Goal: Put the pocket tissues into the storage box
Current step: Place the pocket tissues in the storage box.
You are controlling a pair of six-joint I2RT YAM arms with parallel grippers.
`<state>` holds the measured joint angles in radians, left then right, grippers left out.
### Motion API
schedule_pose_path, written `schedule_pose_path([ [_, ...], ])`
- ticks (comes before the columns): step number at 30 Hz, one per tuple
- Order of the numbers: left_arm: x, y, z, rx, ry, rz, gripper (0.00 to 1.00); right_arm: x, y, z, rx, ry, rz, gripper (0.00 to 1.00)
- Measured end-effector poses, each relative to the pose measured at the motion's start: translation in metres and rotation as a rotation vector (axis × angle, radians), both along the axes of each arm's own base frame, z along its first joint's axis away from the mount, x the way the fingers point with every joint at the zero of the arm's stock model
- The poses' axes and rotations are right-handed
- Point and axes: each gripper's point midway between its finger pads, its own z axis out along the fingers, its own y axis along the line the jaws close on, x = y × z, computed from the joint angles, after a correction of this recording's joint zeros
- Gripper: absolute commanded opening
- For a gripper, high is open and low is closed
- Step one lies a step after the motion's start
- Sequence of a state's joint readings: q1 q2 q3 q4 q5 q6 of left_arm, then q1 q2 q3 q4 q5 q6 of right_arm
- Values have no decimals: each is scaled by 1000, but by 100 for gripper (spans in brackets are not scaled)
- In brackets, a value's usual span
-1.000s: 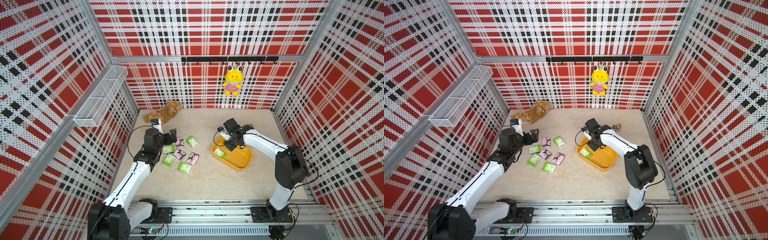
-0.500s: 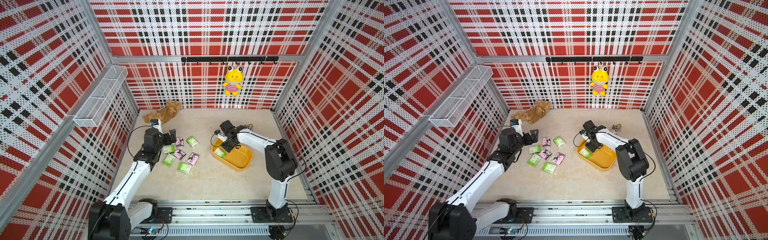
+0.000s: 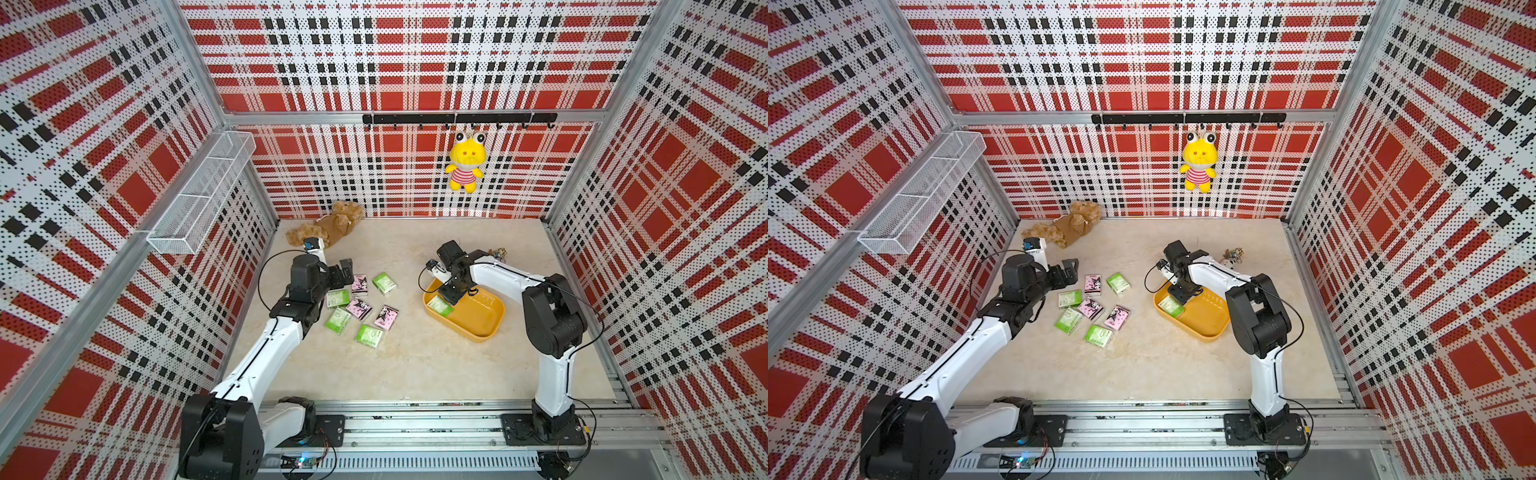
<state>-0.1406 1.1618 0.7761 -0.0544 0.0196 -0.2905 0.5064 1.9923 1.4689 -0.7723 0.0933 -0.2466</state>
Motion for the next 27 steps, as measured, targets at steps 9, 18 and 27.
schedule_pose_path([
  [9,1,0,-2,1,5,0,99,-1,2,-1,12,8,3,55],
  [18,1,0,-2,1,4,0,99,1,5,3,23,3,5,60],
  [27,1,-1,-1,0,4,-3,99,2,6,5,28,2,6,64],
])
